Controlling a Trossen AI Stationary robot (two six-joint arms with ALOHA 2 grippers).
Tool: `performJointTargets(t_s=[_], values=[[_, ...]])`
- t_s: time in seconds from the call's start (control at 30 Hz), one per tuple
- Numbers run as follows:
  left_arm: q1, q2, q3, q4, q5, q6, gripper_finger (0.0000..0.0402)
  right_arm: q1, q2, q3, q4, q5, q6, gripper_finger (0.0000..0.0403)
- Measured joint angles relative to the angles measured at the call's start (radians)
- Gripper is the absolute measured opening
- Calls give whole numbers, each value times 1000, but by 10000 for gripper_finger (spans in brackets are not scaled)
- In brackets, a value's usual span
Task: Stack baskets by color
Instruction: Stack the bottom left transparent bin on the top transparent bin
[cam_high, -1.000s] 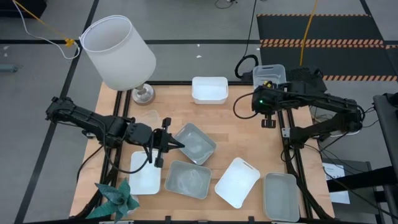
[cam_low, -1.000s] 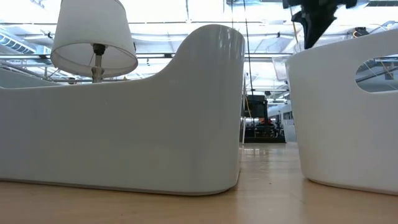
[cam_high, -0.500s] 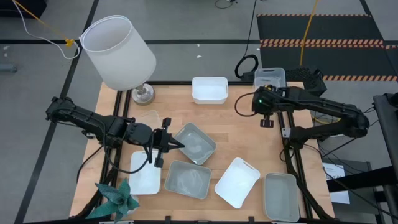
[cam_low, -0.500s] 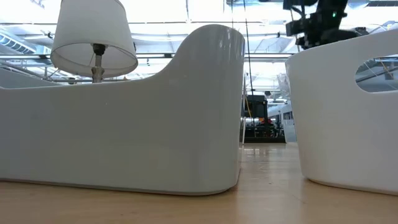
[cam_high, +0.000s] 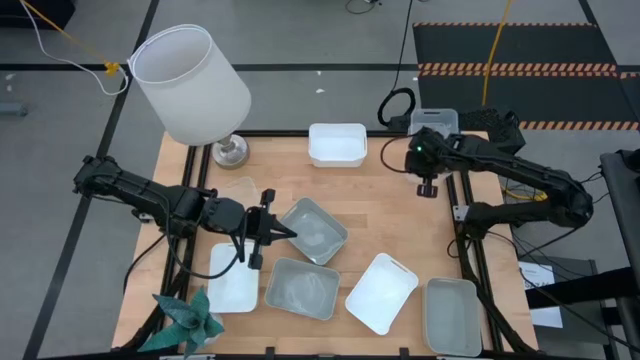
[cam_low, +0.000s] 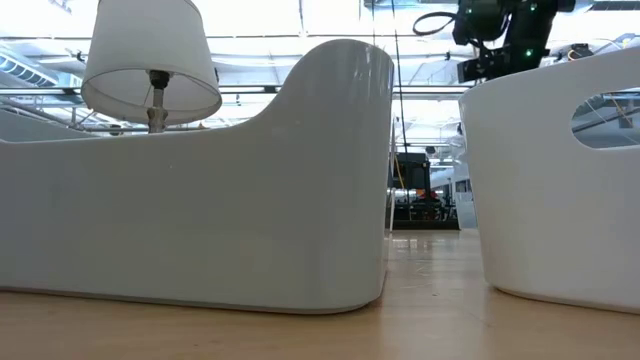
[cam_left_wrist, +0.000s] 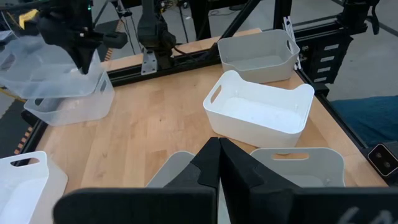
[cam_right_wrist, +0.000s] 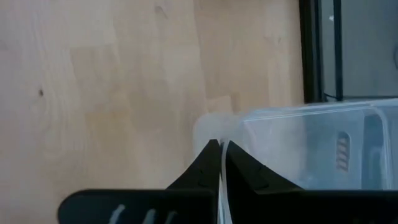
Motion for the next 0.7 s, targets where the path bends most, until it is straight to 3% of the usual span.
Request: performJointTargets(t_s=[0.7], values=[[0,0,0,0,0,0,12,-111,0,-89,88,-47,-76,2]])
